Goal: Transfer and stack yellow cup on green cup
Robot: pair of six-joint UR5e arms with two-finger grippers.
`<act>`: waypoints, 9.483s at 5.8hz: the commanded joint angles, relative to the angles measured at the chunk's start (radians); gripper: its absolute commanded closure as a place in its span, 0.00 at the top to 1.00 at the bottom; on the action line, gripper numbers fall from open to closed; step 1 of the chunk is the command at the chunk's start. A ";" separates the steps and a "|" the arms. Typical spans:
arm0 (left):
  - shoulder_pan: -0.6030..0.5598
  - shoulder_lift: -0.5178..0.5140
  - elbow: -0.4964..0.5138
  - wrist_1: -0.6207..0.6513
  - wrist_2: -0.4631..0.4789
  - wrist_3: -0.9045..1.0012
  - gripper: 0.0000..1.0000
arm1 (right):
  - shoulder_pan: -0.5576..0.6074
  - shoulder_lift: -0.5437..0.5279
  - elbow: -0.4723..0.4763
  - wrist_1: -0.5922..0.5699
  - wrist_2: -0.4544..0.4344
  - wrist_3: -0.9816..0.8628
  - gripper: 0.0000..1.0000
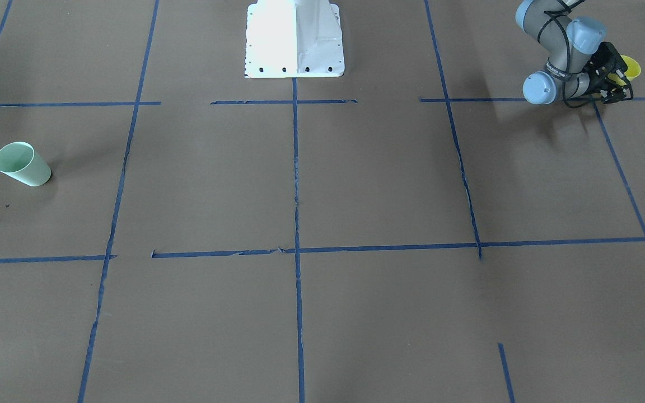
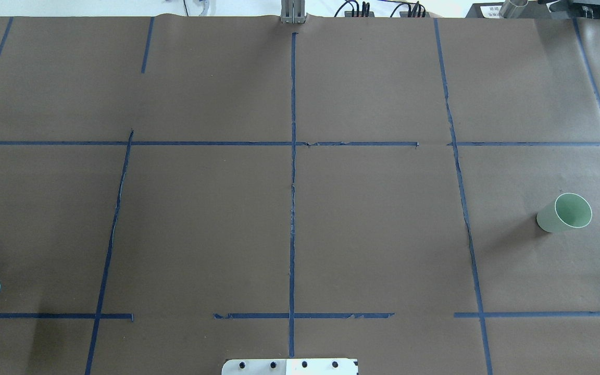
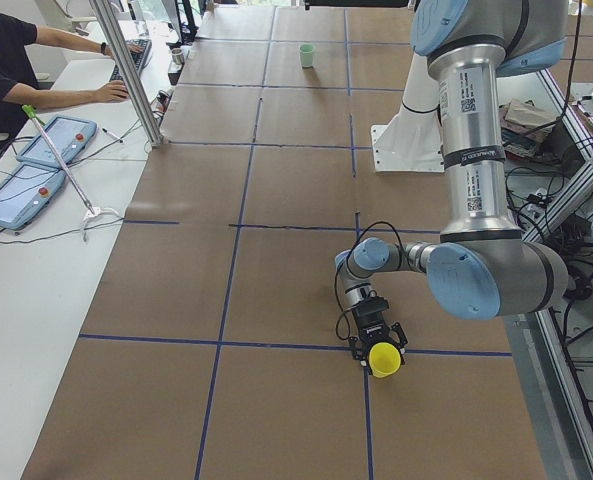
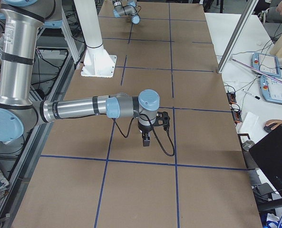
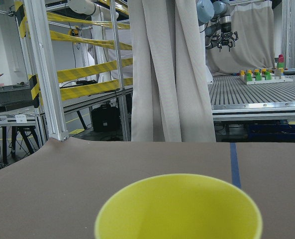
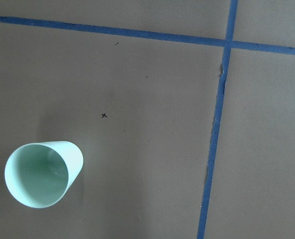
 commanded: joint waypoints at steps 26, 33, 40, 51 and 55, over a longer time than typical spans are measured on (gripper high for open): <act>0.061 -0.793 -0.084 -1.323 0.333 2.366 0.18 | -0.782 0.693 -0.014 0.337 -0.076 1.269 1.00; 0.082 -0.815 -0.076 -1.352 0.351 2.359 0.42 | -0.819 0.698 -0.043 0.343 -0.084 1.264 0.16; 0.082 -0.829 -0.079 -1.350 0.379 2.363 0.99 | -0.818 0.698 -0.107 0.340 -0.194 1.338 0.00; 0.072 -0.818 -0.056 -1.335 0.402 2.145 1.00 | -0.410 -0.097 0.180 0.343 -0.305 1.076 0.01; 0.073 -0.818 -0.055 -1.335 0.402 2.142 1.00 | -0.417 -0.094 0.144 0.345 -0.283 1.064 0.03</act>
